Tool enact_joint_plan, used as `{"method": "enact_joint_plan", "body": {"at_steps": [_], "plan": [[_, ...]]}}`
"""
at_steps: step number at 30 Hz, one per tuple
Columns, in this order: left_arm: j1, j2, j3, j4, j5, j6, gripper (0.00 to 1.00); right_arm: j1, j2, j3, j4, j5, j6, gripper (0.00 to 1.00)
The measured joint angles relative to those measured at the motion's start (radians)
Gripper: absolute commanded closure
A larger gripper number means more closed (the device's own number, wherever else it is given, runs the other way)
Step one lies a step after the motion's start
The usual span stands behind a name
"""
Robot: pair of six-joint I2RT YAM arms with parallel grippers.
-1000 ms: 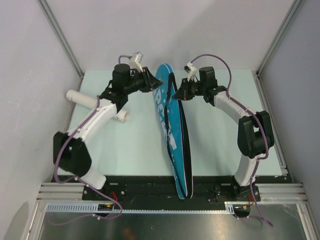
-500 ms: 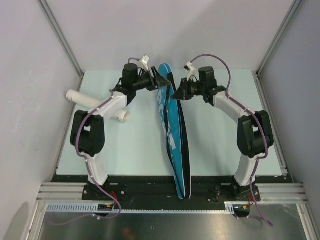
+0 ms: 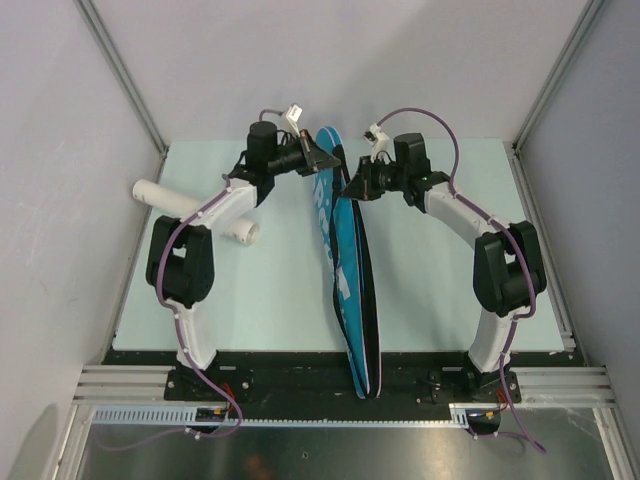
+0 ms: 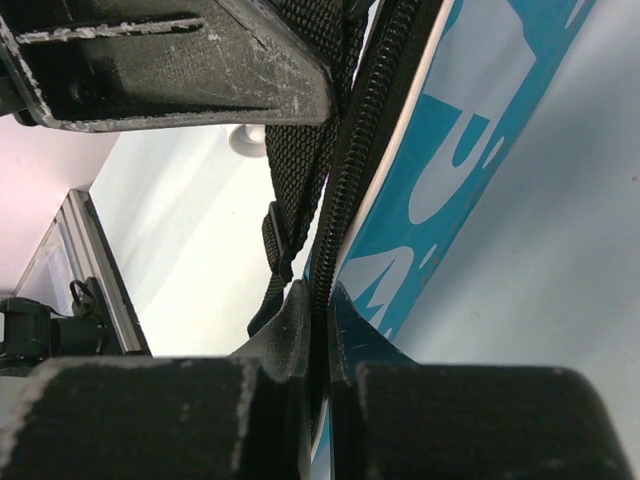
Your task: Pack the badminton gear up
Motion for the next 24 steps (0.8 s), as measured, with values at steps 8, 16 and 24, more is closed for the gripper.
{"method": "enact_joint_plan", "body": {"at_steps": [8, 16, 24], "plan": [[0.005, -0.062, 0.006, -0.05, -0.058, 0.074, 1.0, 0.017, 0.0, 0.007, -0.012, 0.022, -0.031, 1.0], [0.048, -0.082, 0.038, -0.106, -0.092, 0.109, 1.0, 0.035, -0.011, 0.013, -0.029, 0.048, -0.053, 1.0], [0.082, -0.079, 0.041, -0.137, -0.088, 0.109, 1.0, 0.047, -0.04, 0.013, -0.058, 0.085, -0.076, 1.0]]}}
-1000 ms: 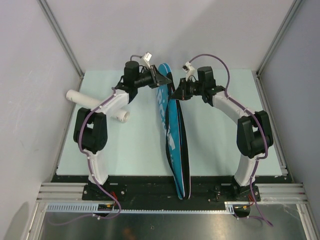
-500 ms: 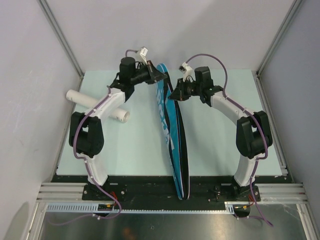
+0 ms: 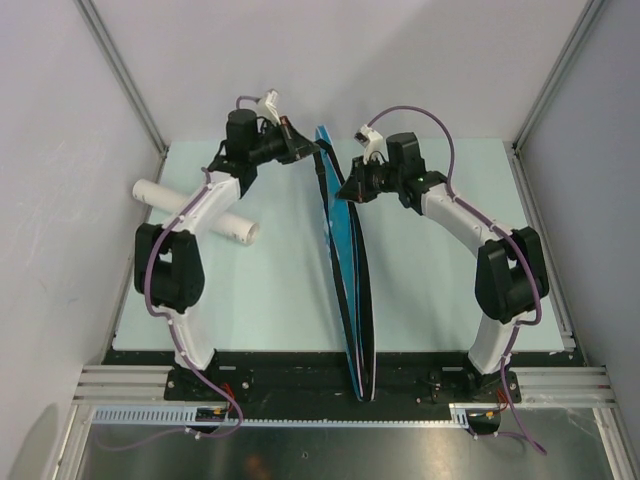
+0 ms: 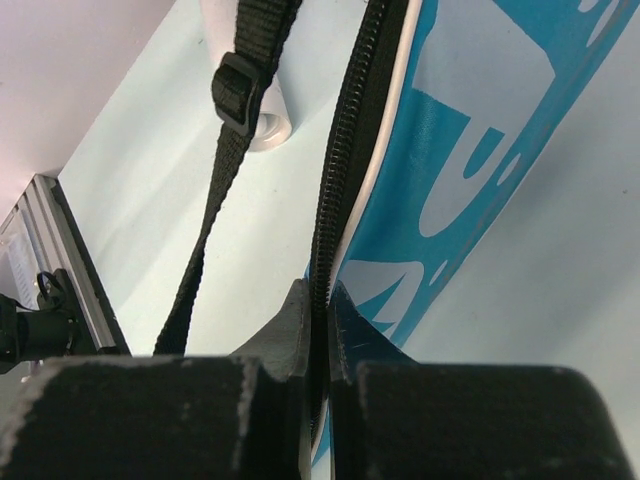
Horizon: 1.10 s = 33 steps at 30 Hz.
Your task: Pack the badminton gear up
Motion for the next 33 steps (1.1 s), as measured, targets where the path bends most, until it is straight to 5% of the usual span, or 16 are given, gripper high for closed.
{"method": "enact_joint_plan", "body": {"at_steps": [18, 27, 33], "plan": [[0.0, 0.105, 0.084, -0.053, 0.01, 0.069, 0.92, 0.018, -0.018, -0.002, -0.044, 0.023, -0.042, 1.0], [-0.01, 0.143, 0.115, -0.062, -0.007, 0.079, 0.65, 0.06, -0.023, -0.01, -0.01, 0.082, 0.053, 1.0], [-0.01, 0.144, 0.115, -0.067, -0.043, 0.09, 0.58, 0.067, -0.023, -0.009, -0.01, 0.114, 0.092, 1.0]]}}
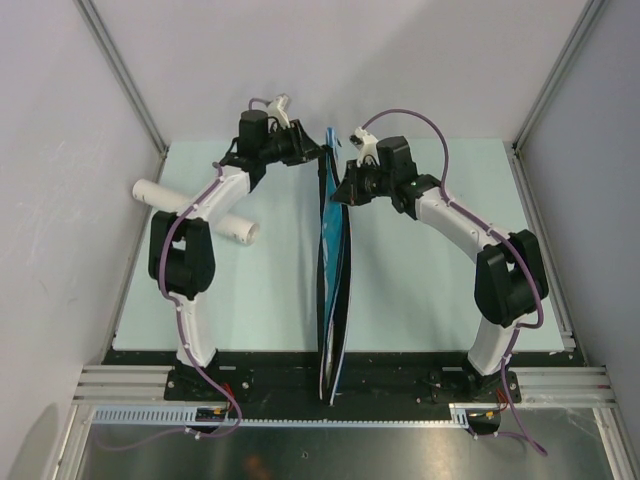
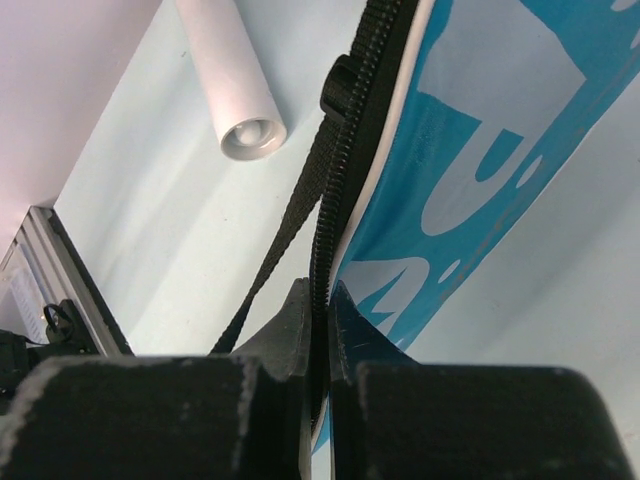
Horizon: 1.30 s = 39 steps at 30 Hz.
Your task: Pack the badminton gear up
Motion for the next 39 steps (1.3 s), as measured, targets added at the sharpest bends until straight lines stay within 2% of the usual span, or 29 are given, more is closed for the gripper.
{"method": "enact_joint_plan", "body": {"at_steps": [5, 13, 22, 28, 30, 32, 39], "plan": [[-0.002, -0.023, -0.024, -0.007, -0.042, 0.017, 0.58, 0.0, 0.0, 0.016, -0.043, 0.034, 0.005, 1.0], [-0.003, -0.155, -0.079, -0.048, -0.106, 0.05, 0.41, -0.001, 0.0, 0.079, -0.153, 0.043, 0.031, 1.0], [-0.001, -0.198, -0.079, -0.055, -0.105, 0.05, 0.4, 0.032, 0.002, 0.209, -0.358, 0.156, 0.042, 1.0], [-0.005, -0.207, -0.08, -0.068, -0.105, 0.058, 0.38, 0.052, 0.002, 0.237, -0.455, 0.24, 0.042, 1.0], [-0.01, -0.228, -0.092, -0.071, -0.108, 0.061, 0.44, 0.054, 0.002, 0.241, -0.48, 0.258, 0.042, 1.0], [-0.016, -0.259, -0.108, -0.079, -0.109, 0.064, 0.58, 0.055, 0.002, 0.244, -0.498, 0.269, 0.041, 1.0], [-0.1, -0.368, -0.13, -0.075, -0.122, 0.11, 0.76, 0.051, 0.002, 0.255, -0.526, 0.278, 0.041, 1.0]]}}
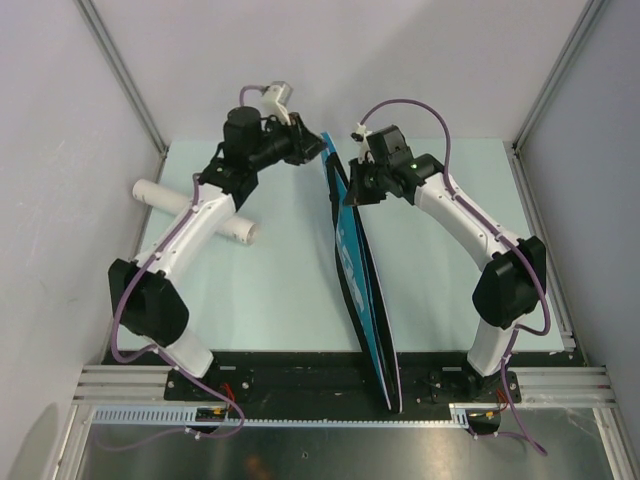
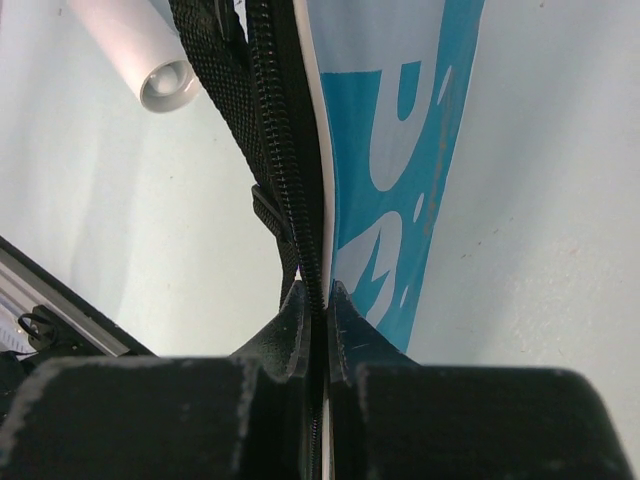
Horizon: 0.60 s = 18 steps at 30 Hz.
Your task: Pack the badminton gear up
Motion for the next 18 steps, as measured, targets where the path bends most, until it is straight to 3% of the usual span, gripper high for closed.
{"method": "enact_joint_plan", "body": {"at_steps": [8, 13, 18], "plan": [[-0.148, 0.022, -0.016, 0.005, -0.06, 0.042, 0.92, -0.006, 0.0, 0.005, -0.006, 0.0, 0.0, 1.0], [-0.196, 0.04, -0.055, -0.01, -0.191, 0.063, 0.93, -0.01, 0.0, 0.005, -0.008, 0.0, 0.0, 1.0], [-0.208, 0.057, -0.056, -0.01, -0.305, 0.081, 0.82, -0.011, 0.0, 0.005, -0.009, 0.0, 0.0, 1.0]]}}
